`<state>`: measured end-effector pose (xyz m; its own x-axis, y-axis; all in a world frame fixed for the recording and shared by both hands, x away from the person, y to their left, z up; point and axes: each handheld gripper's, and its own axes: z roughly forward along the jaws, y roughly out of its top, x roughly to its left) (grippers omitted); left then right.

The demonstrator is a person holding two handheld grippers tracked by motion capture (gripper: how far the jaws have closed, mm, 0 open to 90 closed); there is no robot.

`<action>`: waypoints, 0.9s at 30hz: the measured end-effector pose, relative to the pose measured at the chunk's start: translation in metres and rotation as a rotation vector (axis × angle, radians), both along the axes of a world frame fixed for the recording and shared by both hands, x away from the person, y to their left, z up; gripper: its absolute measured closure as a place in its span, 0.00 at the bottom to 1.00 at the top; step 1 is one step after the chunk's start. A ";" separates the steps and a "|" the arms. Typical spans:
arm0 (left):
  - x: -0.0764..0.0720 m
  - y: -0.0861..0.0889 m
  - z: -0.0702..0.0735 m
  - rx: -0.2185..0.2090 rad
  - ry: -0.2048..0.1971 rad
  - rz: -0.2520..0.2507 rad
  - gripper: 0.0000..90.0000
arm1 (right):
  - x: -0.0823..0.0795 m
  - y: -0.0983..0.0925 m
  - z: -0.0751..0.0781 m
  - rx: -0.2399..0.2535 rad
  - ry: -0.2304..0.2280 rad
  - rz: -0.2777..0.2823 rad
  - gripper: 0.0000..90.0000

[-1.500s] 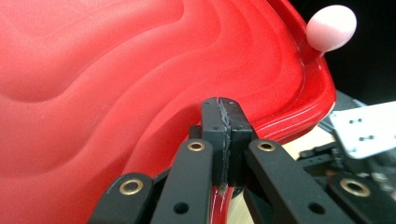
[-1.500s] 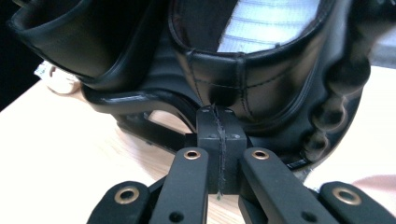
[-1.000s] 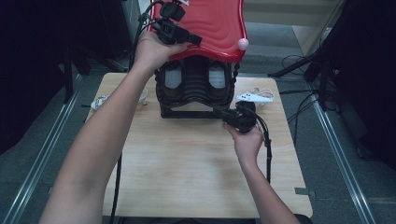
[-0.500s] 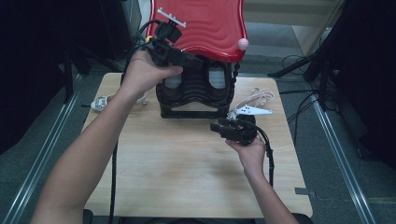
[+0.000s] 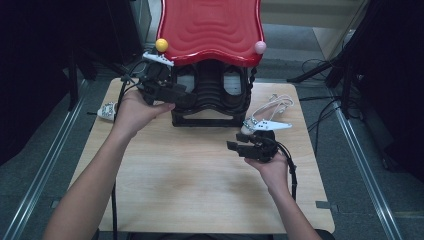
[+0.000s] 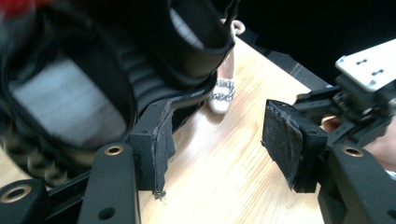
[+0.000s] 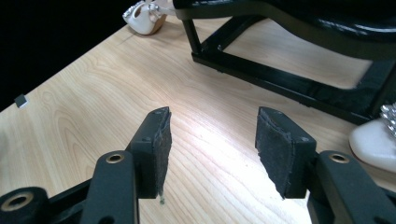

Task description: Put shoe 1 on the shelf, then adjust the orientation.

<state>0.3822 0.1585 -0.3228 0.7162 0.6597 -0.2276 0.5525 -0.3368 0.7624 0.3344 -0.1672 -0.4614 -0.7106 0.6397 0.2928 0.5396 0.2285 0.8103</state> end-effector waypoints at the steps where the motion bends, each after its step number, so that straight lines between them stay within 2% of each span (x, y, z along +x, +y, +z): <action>1: -0.002 0.003 -0.005 -0.005 0.006 0.007 0.47 | -0.001 -0.001 -0.001 -0.002 -0.001 -0.005 0.52; 5: -0.008 0.013 -0.026 -0.028 0.023 0.020 0.46 | -0.004 -0.007 -0.002 0.007 -0.010 -0.022 0.52; 11: -0.012 0.024 -0.056 -0.013 0.040 0.045 0.46 | -0.005 -0.010 -0.004 0.005 -0.011 -0.027 0.52; 15: -0.013 0.032 -0.072 -0.040 0.053 0.063 0.50 | -0.004 -0.010 -0.006 -0.012 -0.007 -0.026 0.52; 18: -0.012 0.039 -0.083 -0.055 0.060 0.069 0.56 | -0.004 -0.009 -0.008 -0.024 -0.003 -0.030 0.52; 20: -0.009 0.042 -0.087 -0.022 0.076 0.078 0.62 | -0.003 -0.009 -0.010 -0.026 0.002 -0.035 0.52; 21: -0.009 0.045 -0.089 -0.009 0.069 0.084 0.66 | -0.002 -0.009 -0.010 -0.028 0.002 -0.034 0.52; 27: -0.003 0.063 -0.103 -0.008 0.068 0.126 0.87 | 0.000 -0.008 -0.013 -0.032 0.005 -0.038 0.52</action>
<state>0.3795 0.2217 -0.4253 0.6106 0.7414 -0.2784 0.6408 -0.2560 0.7238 0.3344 -0.1753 -0.4741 -0.6843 0.6751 0.2755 0.5526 0.2337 0.8000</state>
